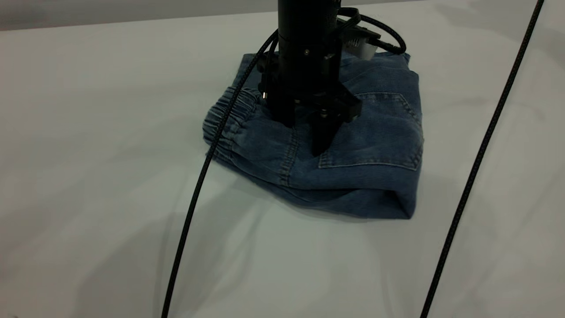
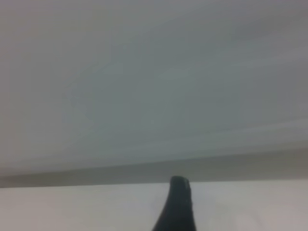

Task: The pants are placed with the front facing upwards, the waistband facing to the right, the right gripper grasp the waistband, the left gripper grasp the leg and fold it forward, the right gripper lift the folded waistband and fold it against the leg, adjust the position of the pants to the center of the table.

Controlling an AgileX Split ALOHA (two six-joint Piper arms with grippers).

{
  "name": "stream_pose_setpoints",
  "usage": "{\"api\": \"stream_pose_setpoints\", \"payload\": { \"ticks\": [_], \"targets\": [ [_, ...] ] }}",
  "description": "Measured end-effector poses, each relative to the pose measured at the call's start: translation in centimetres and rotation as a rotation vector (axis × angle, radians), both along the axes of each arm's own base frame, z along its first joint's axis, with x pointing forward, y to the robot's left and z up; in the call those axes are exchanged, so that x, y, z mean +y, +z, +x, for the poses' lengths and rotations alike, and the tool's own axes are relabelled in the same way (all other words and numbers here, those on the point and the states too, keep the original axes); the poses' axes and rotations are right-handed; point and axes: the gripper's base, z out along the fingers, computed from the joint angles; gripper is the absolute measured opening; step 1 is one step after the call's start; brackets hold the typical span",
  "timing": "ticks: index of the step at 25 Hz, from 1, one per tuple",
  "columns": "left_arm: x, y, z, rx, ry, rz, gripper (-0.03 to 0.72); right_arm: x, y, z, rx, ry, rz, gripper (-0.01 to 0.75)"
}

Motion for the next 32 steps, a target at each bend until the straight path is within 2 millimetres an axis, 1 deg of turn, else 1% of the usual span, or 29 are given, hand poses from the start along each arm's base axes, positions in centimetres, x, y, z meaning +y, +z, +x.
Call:
{"api": "stream_pose_setpoints", "payload": {
  "ticks": [5, 9, 11, 14, 17, 19, 22, 25, 29, 32],
  "targets": [
    [-0.1, -0.1, -0.1, -0.008, 0.225, 0.016, 0.557, 0.0, 0.0, 0.0, 0.000, 0.000, 0.000, 0.554],
    [-0.1, -0.1, -0.1, -0.013, 0.348, 0.024, 0.557, 0.0, 0.0, 0.0, 0.000, 0.000, 0.000, 0.554],
    [-0.1, -0.1, -0.1, -0.016, 0.379, 0.028, 0.557, 0.0, 0.0, 0.0, 0.000, 0.000, 0.000, 0.554],
    [-0.1, 0.0, -0.1, -0.019, 0.374, 0.026, 0.557, 0.0, 0.0, 0.0, 0.000, 0.000, 0.000, 0.554],
    [-0.2, 1.0, 0.1, -0.037, 0.319, 0.010, 0.557, 0.0, 0.0, 0.0, 0.000, 0.000, 0.000, 0.554],
    [-0.5, 2.5, 0.4, -0.066, 0.291, -0.026, 0.557, 0.0, 0.0, 0.0, 0.000, 0.000, 0.000, 0.554],
    [-0.9, 5.8, 0.9, -0.125, 0.238, -0.092, 0.557, 0.0, 0.0, 0.0, 0.000, 0.000, -0.001, 0.554],
    [-0.7, 8.9, 1.0, -0.182, 0.161, -0.118, 0.557, 0.0, 0.0, 0.0, 0.000, 0.000, -0.001, 0.554],
    [-0.2, 13.9, 1.5, -0.326, 0.011, -0.135, 0.557, 0.0, 0.1, 0.0, -0.002, 0.001, 0.002, 0.554],
    [0.0, 17.0, 2.1, -0.437, -0.088, -0.128, 0.557, 0.1, 0.9, -0.3, -0.022, 0.013, -0.006, 0.554]
  ]
}}
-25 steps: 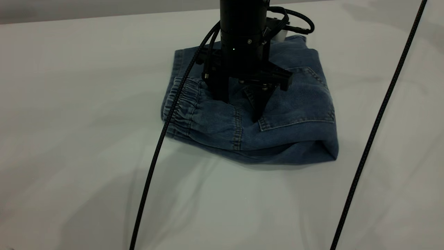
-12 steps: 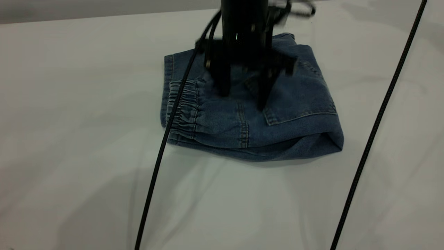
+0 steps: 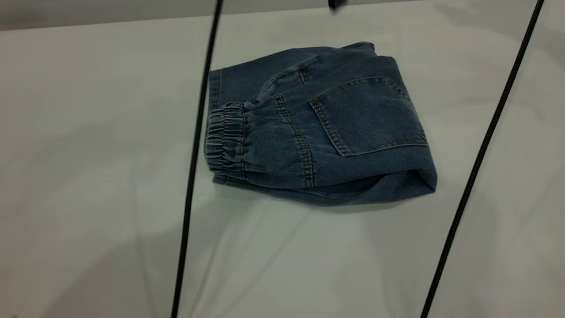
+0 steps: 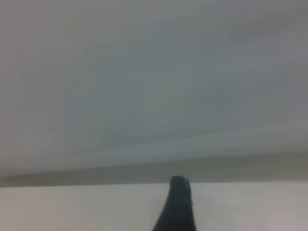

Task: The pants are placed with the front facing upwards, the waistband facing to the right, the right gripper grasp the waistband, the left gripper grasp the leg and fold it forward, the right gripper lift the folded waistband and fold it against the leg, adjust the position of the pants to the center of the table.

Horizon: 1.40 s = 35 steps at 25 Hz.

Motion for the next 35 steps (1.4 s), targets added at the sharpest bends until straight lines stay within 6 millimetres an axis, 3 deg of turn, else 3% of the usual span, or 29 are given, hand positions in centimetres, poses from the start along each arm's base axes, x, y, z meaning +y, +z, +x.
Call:
{"api": "stream_pose_setpoints", "payload": {
  "ticks": [5, 12, 16, 22, 26, 28, 35],
  "targets": [
    [0.3, 4.3, 1.1, -0.190, -0.073, 0.037, 0.557, 0.2, 3.2, -1.4, -0.071, 0.011, -0.023, 0.554],
    [2.2, 12.8, 0.1, -0.420, -0.027, -0.029, 0.557, 0.9, 10.7, -5.6, -0.229, 0.028, -0.041, 0.554],
    [3.8, 17.3, -1.8, -0.487, -0.006, -0.095, 0.557, 2.0, 16.1, -9.6, -0.353, 0.059, -0.045, 0.554],
    [7.8, 25.5, -6.4, -0.637, 0.034, -0.211, 0.557, 5.8, 23.2, -17.1, -0.552, 0.202, -0.005, 0.554],
    [11.1, 30.7, -10.4, -0.739, 0.051, -0.301, 0.557, 8.6, 25.1, -20.1, -0.624, 0.333, 0.053, 0.554],
    [12.9, 32.7, -12.5, -0.781, 0.058, -0.336, 0.557, 9.9, 25.3, -20.6, -0.637, 0.382, 0.063, 0.554],
    [17.8, 35.6, -18.3, -0.822, 0.084, -0.397, 0.557, 13.0, 24.8, -21.0, -0.666, 0.469, -0.018, 0.524]
  ]
}}
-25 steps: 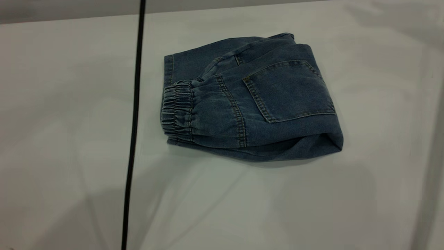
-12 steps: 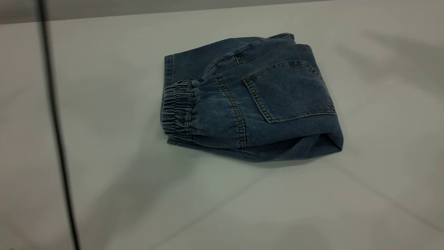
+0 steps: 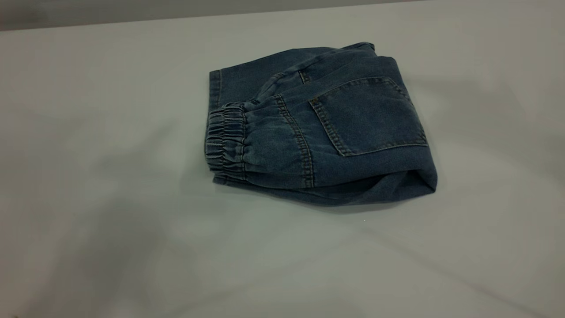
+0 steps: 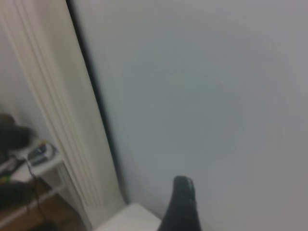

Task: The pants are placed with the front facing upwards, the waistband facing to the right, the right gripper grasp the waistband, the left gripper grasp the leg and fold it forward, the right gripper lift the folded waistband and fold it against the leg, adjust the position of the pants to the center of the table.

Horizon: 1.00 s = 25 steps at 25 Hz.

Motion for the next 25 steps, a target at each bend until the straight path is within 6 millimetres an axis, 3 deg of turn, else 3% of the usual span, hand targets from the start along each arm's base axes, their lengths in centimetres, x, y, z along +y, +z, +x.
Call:
{"api": "stream_pose_setpoints", "payload": {
  "ticks": [4, 7, 11, 14, 21, 25],
  "targets": [
    [1.5, -0.5, -1.8, 0.021, -0.001, 0.017, 0.557, 1.5, -1.1, 0.5, 0.034, -0.036, -0.091, 0.520],
    [1.4, -1.7, -1.6, 0.061, 0.000, 0.052, 0.557, 2.4, -2.2, 0.7, 0.079, -0.074, -0.172, 0.519],
    [1.0, -3.2, -0.6, 0.090, 0.034, 0.119, 0.557, 2.2, -3.2, 0.3, 0.128, -0.151, -0.273, 0.519],
    [1.5, -3.2, -0.6, 0.076, 0.075, 0.135, 0.557, 1.3, -3.4, -1.0, 0.154, -0.201, -0.329, 0.519],
    [4.0, -1.8, -3.2, 0.037, 0.126, 0.026, 0.557, -1.3, -0.7, -8.1, 0.085, -0.236, -0.351, 0.519],
    [6.1, -1.7, -5.9, 0.024, 0.113, -0.007, 0.557, -3.3, 1.7, -14.5, -0.014, -0.254, -0.310, 0.519]
  ]
}}
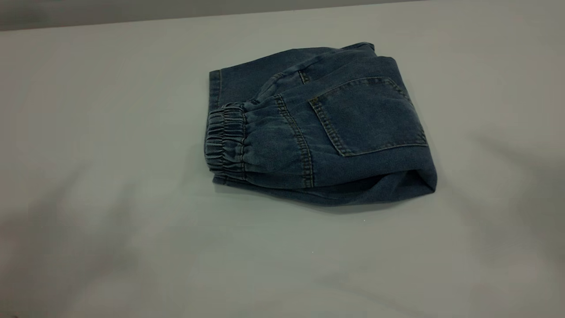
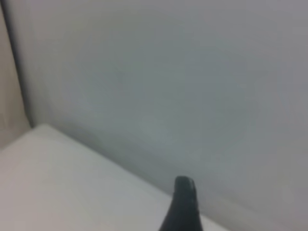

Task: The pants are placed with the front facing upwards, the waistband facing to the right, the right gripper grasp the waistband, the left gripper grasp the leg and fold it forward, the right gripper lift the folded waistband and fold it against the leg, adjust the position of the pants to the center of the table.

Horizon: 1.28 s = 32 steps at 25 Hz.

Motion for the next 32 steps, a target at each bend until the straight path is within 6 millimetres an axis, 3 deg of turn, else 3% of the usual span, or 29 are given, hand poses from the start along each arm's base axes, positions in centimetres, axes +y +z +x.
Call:
{"api": "stream_pose_setpoints", "payload": {
  "ticks": [4, 9, 13, 17, 20, 24, 28, 32],
  "targets": [
    [2.4, -0.6, -3.6, 0.013, -0.036, -0.093, 0.557, -2.1, 0.9, -6.5, -0.083, -0.007, 0.021, 0.519],
    [4.7, -3.1, -7.7, 0.059, -0.113, -0.151, 0.557, -4.6, -0.6, -14.1, -0.149, -0.018, 0.028, 0.519],
    [6.1, -6.1, -10.7, 0.115, -0.190, -0.199, 0.557, -6.3, -3.4, -19.9, -0.183, -0.019, 0.060, 0.519],
    [7.1, -9.7, -13.1, 0.177, -0.260, -0.237, 0.557, -7.7, -7.5, -24.7, -0.202, -0.018, 0.090, 0.519],
    [7.6, -13.0, -14.2, 0.227, -0.281, -0.235, 0.557, -8.3, -10.9, -26.4, -0.195, -0.020, 0.085, 0.519],
    [8.2, -17.4, -15.5, 0.284, -0.303, -0.235, 0.557, -8.4, -15.3, -26.6, -0.144, -0.023, 0.064, 0.519],
    [8.4, -21.7, -16.3, 0.340, -0.324, -0.236, 0.557, -8.0, -18.9, -25.2, -0.061, -0.022, 0.028, 0.518],
    [8.6, -25.2, -16.6, 0.372, -0.323, -0.224, 0.557, -7.2, -22.3, -22.6, 0.076, -0.022, -0.020, 0.518]
  ]
}}
